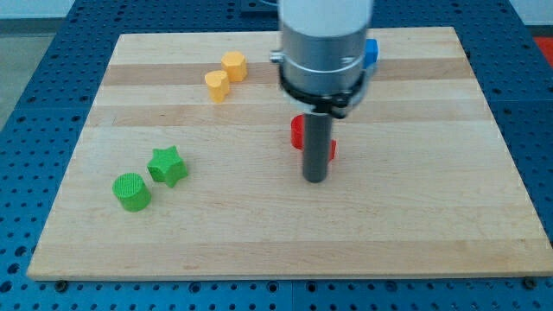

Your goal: Push the triangle to the left of the cube

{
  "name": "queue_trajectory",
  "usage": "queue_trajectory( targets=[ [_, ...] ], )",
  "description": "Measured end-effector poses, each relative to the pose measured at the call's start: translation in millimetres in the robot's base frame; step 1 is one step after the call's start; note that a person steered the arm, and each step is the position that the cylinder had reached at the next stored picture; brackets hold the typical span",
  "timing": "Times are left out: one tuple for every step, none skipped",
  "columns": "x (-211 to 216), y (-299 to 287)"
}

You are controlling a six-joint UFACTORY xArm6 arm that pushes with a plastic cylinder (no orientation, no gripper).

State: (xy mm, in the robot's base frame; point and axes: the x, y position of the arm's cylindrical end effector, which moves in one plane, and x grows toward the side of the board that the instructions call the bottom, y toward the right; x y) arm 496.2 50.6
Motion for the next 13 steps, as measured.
queue_trajectory(
  targets=[
    [-22, 49],
    [-60, 49],
    [-97, 59],
    [-139, 66],
    [-154, 66],
    [-203, 43],
    [-216, -2],
    [-197, -8],
    [-183, -16],
    [-175, -40],
    [-204, -93],
    [-220, -84],
    [-223, -35]
  ],
)
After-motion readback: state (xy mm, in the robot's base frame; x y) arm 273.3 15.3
